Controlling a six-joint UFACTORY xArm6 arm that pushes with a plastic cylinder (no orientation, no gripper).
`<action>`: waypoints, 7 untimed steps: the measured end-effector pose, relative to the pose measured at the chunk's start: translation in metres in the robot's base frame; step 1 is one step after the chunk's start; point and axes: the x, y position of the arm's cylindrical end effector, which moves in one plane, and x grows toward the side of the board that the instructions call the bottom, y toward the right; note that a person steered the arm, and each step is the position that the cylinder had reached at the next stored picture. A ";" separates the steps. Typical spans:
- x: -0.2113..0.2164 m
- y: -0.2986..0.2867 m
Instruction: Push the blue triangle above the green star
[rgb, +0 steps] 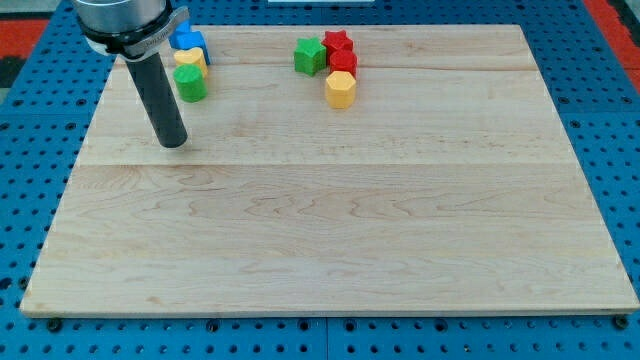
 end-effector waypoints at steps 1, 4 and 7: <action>0.000 0.000; 0.000 -0.088; -0.127 -0.095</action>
